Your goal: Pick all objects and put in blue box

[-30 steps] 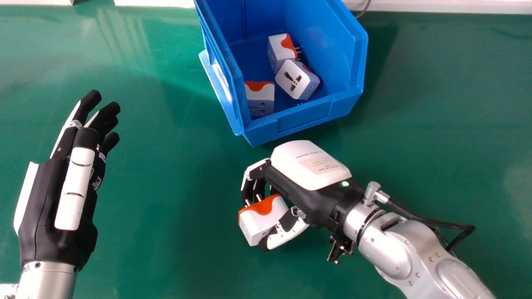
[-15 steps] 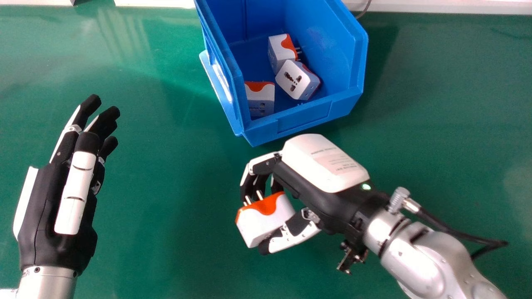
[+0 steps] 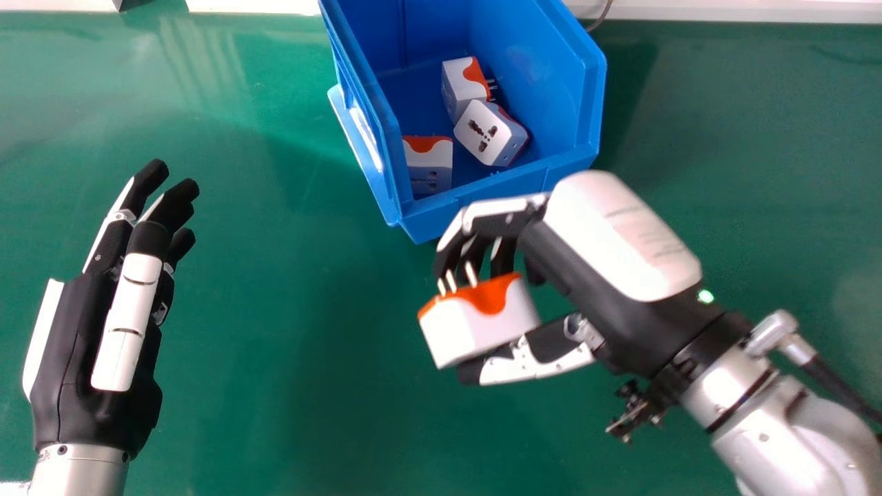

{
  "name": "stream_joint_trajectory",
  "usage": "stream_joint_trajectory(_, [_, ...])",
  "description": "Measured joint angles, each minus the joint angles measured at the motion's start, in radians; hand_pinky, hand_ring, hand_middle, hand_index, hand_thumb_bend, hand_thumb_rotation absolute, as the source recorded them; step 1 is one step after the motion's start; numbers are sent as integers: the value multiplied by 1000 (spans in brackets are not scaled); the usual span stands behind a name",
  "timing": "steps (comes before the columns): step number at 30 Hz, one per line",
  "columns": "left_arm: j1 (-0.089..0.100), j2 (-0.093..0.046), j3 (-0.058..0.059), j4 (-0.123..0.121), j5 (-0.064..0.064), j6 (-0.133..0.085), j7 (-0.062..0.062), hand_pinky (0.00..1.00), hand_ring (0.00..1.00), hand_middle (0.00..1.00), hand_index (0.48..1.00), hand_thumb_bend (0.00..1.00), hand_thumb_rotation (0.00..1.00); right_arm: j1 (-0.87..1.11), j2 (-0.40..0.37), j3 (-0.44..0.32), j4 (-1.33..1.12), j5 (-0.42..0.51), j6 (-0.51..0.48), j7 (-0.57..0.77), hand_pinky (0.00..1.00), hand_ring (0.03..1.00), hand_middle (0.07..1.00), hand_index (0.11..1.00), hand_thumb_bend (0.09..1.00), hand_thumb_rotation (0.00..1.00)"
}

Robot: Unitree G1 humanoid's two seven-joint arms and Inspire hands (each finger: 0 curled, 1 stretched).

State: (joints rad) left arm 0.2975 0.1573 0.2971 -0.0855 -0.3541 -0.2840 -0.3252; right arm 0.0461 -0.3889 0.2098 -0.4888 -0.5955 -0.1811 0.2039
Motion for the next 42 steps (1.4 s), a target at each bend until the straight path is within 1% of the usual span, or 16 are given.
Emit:
stream_joint_trajectory(4, [-1,-5,-3,-5,0,12,4,942,927,883,905,671,739,-57,25,-29,-5,-1,5,-4,278,392,488,541,487,0])
stream_joint_trajectory(6, [-1,-9,-4,-9,1,16,11,939,922,880,902,674,733,-99,34,-39,-5,-3,9,-12,279,393,491,540,487,0])
stream_joint_trajectory(8, [-1,-12,-5,-15,3,17,21,936,919,879,900,674,730,-150,40,-45,6,-8,9,-27,281,395,495,538,487,0])
stream_joint_trajectory(10, [-1,-12,-5,-17,9,17,23,935,917,878,898,673,729,-196,51,-47,29,-24,11,-40,280,395,495,539,487,0])
stream_joint_trajectory(12, [-1,-12,-5,-17,11,17,24,931,914,877,896,671,731,-229,63,-47,52,-39,15,-52,278,393,492,540,487,0])
stream_joint_trajectory(14, [-2,-11,-3,-15,11,15,21,931,914,877,896,671,731,-256,82,-42,80,-52,25,-65,278,393,492,540,487,0])
stream_joint_trajectory(17, [-8,-11,-1,-4,8,14,17,932,914,879,896,670,735,-308,116,-31,135,-89,51,-88,277,390,488,542,486,0])
stream_joint_trajectory(21, [-17,-9,2,6,7,13,-1,939,917,884,901,667,735,-392,146,-23,219,-121,70,-133,271,386,484,546,485,0])
stream_joint_trajectory(24, [-20,-9,3,9,6,12,-3,942,918,885,902,667,735,-460,159,-9,291,-151,95,-154,269,385,483,547,484,0])
stream_joint_trajectory(27, [-20,-9,4,12,8,10,-2,940,918,885,902,666,737,-510,171,1,362,-159,112,-172,268,389,488,549,484,0])
stream_joint_trajectory(32, [-19,-9,4,9,8,13,1,939,918,885,902,668,737,-600,186,34,532,-178,124,-236,272,394,494,550,484,0])
stream_joint_trajectory(36, [-23,-7,4,9,7,13,-4,937,916,885,901,669,738,-666,191,64,666,-195,132,-263,283,407,512,542,486,0])
stream_joint_trajectory(38, [-25,-3,4,9,7,13,-6,938,917,885,902,670,738,-692,197,73,730,-195,130,-282,288,411,518,535,487,0])
stream_joint_trajectory(42, [-25,2,4,9,6,12,-12,939,918,885,904,671,738,-735,215,89,863,-192,124,-345,293,418,526,525,488,0])
